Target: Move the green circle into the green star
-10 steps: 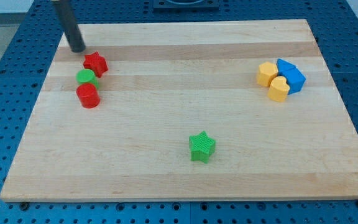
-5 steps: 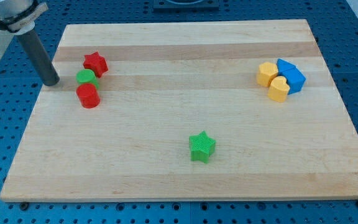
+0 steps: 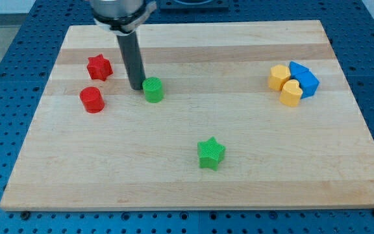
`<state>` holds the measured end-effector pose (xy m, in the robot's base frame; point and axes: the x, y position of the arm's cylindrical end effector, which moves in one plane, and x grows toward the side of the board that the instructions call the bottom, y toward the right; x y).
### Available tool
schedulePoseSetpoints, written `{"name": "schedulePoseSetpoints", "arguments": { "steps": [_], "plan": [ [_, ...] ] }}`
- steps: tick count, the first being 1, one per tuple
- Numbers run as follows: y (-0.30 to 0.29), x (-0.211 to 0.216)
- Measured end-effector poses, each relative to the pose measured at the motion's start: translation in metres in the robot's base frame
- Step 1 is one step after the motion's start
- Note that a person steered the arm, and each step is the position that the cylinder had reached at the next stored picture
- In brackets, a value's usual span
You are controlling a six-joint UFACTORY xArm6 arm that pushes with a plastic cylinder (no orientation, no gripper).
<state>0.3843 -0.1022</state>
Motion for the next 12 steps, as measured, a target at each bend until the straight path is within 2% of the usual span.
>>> {"name": "schedulePoseSetpoints", "arguments": {
  "steps": [3, 4, 9, 10, 12],
  "plan": [
    [0.062, 0.000],
    [0.074, 0.012],
    [0.074, 0.115],
    [0.074, 0.122],
    [0.074, 0.108]
  ]
}}
